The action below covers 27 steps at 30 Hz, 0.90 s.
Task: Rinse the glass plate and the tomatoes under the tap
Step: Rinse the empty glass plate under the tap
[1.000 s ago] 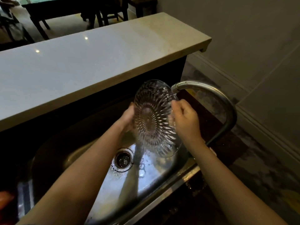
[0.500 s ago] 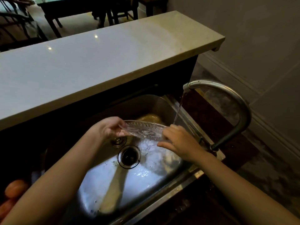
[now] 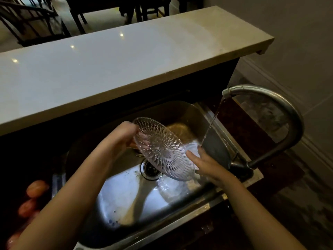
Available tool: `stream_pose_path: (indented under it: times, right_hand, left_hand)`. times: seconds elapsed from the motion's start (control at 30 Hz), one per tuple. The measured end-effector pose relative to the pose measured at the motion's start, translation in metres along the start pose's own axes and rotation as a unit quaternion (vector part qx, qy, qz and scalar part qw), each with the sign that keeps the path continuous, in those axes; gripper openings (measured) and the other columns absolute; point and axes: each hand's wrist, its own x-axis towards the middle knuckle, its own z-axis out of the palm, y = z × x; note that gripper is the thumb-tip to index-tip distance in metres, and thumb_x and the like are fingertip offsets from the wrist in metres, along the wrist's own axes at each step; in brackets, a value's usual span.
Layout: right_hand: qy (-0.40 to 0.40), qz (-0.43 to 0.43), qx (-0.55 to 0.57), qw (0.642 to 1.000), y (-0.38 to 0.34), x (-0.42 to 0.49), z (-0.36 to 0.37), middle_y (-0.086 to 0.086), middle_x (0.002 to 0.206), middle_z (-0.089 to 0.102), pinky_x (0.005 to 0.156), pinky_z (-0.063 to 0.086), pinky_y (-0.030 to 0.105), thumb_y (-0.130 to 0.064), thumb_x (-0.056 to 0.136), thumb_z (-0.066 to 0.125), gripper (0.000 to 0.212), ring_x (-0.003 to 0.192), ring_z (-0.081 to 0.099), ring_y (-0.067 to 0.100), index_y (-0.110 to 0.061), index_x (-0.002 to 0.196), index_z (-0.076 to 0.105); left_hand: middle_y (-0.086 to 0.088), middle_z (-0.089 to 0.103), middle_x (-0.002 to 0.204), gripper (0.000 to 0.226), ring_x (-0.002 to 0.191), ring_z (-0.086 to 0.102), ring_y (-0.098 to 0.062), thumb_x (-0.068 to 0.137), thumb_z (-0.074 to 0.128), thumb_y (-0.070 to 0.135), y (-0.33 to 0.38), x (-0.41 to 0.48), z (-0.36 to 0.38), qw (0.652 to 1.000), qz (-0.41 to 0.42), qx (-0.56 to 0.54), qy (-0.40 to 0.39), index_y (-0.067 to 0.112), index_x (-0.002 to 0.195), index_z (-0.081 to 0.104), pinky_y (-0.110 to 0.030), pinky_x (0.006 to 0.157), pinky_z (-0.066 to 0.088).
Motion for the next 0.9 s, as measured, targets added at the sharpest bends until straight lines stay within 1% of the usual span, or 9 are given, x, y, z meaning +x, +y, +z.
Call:
stream_pose_path:
  times: [0.07, 0.13, 0.23, 0.33, 0.53, 0.63, 0.73, 0.83, 0.9]
  right_hand:
    - [0.017, 0.056, 0.055, 0.997, -0.004, 0.012, 0.011, 0.010, 0.151, 0.026, 0.079, 0.057, 0.038, -0.052, 0.088, 0.051, 0.084, 0.121, 0.049, 0.030, -0.017, 0.149, 0.005]
    - [0.017, 0.108, 0.042, 0.993, -0.006, 0.019, 0.025, 0.011, 0.123, 0.047, 0.053, 0.054, 0.028, -0.043, 0.095, 0.043, 0.061, 0.093, 0.060, 0.025, -0.011, 0.143, 0.022]
    - [0.009, 0.116, 0.027, 0.993, -0.006, 0.023, 0.045, 0.006, 0.077, 0.051, 0.049, 0.041, 0.023, -0.028, 0.100, 0.036, 0.026, 0.060, 0.051, 0.017, -0.007, 0.104, 0.050]
    - [0.006, 0.077, -0.061, 0.995, -0.007, 0.027, 0.064, 0.006, 0.060, 0.043, 0.046, 0.030, 0.020, -0.021, 0.100, 0.033, 0.031, 0.048, 0.041, 0.015, -0.010, 0.074, 0.044]
    - [-0.016, 0.082, -0.058, 0.995, 0.000, 0.037, 0.088, 0.007, 0.060, 0.046, 0.049, 0.030, 0.022, -0.022, 0.099, 0.038, 0.031, 0.048, 0.044, 0.016, -0.009, 0.072, 0.048]
    - [0.022, 0.098, -0.028, 0.995, -0.003, 0.053, 0.091, 0.009, 0.059, 0.046, 0.042, 0.033, 0.021, -0.017, 0.098, 0.043, 0.027, 0.040, 0.045, 0.018, -0.007, 0.074, 0.048]
    - [0.052, 0.088, -0.055, 0.993, -0.004, 0.071, 0.094, 0.014, 0.062, 0.051, 0.039, 0.049, 0.026, -0.013, 0.097, 0.042, 0.017, 0.041, 0.053, 0.023, -0.002, 0.085, 0.049]
    - [0.057, 0.044, -0.140, 0.988, -0.002, 0.086, 0.100, 0.024, 0.086, 0.066, 0.066, 0.057, 0.046, -0.013, 0.095, 0.044, 0.016, 0.063, 0.067, 0.035, 0.000, 0.091, 0.053]
    - [0.078, 0.009, -0.216, 0.973, -0.001, 0.096, 0.104, 0.024, 0.104, 0.067, 0.074, 0.054, 0.042, -0.017, 0.094, 0.046, 0.018, 0.088, 0.068, 0.037, -0.002, 0.096, 0.054]
  left_hand:
    - [-0.020, 0.065, 0.075, 0.026, 0.060, 0.066, -0.029, 0.097, 0.033, 0.005, 0.004, -0.010, -0.001, 0.996, 0.026, 0.084, 0.035, -0.005, 0.086, 0.054, -0.034, 0.051, 0.056]
    - [-0.022, 0.060, 0.088, 0.023, 0.074, 0.061, -0.032, 0.097, 0.036, 0.009, 0.005, -0.019, -0.004, 0.987, 0.049, 0.144, 0.052, -0.001, 0.087, 0.054, -0.035, 0.061, 0.050]
    - [-0.020, 0.056, 0.086, 0.024, 0.063, 0.056, -0.026, 0.097, 0.039, 0.011, 0.007, -0.033, -0.007, 0.983, 0.071, 0.156, 0.064, 0.005, 0.079, 0.054, -0.032, 0.057, 0.047]
    - [-0.017, 0.059, 0.071, 0.021, 0.041, 0.059, -0.017, 0.095, 0.041, 0.011, 0.013, -0.044, -0.009, 0.986, 0.081, 0.129, 0.061, 0.003, 0.078, 0.052, -0.024, 0.040, 0.049]
    - [-0.014, 0.058, 0.063, 0.023, 0.033, 0.057, -0.013, 0.094, 0.041, 0.014, -0.003, -0.050, -0.025, 0.983, 0.066, 0.140, 0.098, -0.002, 0.083, 0.054, -0.017, 0.033, 0.042]
    - [-0.009, 0.058, 0.070, 0.022, 0.047, 0.052, -0.015, 0.094, 0.044, 0.014, -0.030, -0.039, -0.046, 0.967, 0.039, 0.196, 0.157, 0.003, 0.089, 0.063, -0.018, 0.037, 0.040]
    - [-0.006, 0.059, 0.062, 0.025, 0.049, 0.055, -0.015, 0.092, 0.047, 0.006, -0.076, -0.022, -0.062, 0.969, -0.027, 0.170, 0.176, 0.004, 0.071, 0.060, -0.018, 0.043, 0.042]
    - [-0.010, 0.054, 0.051, 0.037, 0.028, 0.052, -0.009, 0.094, 0.042, 0.001, -0.131, -0.009, -0.065, 0.979, -0.080, 0.076, 0.168, 0.003, 0.058, 0.051, -0.019, 0.033, 0.044]
    - [-0.015, 0.053, 0.059, 0.036, 0.033, 0.054, -0.013, 0.095, 0.043, 0.003, -0.165, -0.001, -0.063, 0.977, -0.103, 0.027, 0.186, 0.003, 0.060, 0.050, -0.030, 0.052, 0.053]
